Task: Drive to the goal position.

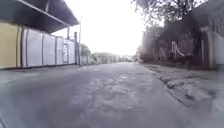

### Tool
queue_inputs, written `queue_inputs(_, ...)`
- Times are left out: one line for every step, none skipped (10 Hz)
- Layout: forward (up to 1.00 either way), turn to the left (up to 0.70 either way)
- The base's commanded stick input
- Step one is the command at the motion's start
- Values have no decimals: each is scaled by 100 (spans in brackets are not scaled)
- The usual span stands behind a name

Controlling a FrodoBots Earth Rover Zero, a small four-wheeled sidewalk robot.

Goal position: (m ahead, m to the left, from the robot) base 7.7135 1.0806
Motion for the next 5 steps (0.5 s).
queue_inputs(100,0)
queue_inputs(100,0)
queue_inputs(100,0)
queue_inputs(100,0)
queue_inputs(100,0)
